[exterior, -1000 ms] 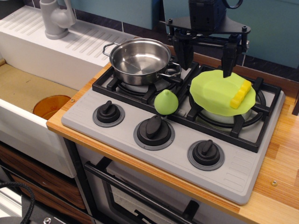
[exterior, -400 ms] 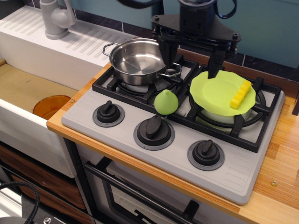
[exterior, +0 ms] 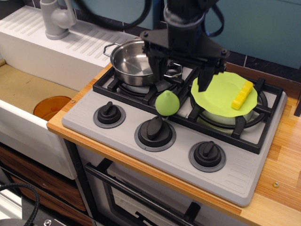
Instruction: Put fry on plate and smallpear in pot or pan on stove
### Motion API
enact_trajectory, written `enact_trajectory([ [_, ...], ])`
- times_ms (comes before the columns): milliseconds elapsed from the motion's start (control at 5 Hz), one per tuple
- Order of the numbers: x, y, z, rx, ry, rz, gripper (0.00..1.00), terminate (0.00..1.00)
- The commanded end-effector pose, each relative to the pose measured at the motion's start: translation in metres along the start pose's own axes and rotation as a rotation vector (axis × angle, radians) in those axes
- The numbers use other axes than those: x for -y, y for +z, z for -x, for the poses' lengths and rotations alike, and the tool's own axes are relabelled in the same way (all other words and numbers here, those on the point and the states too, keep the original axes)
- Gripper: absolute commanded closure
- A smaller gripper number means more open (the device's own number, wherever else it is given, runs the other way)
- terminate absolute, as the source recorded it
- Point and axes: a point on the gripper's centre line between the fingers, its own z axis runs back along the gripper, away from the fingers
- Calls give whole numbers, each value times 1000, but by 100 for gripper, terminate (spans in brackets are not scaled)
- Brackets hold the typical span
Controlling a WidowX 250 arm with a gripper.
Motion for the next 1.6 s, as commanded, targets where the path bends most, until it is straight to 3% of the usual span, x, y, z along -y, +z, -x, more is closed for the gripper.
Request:
enact_trajectory([
  [0,-6,-9,-2,104,0,57,0,0],
  [600,-20,-23,-8,169,-35,67,0,0],
  [1400,-19,-52,9,210,-17,99,0,0],
])
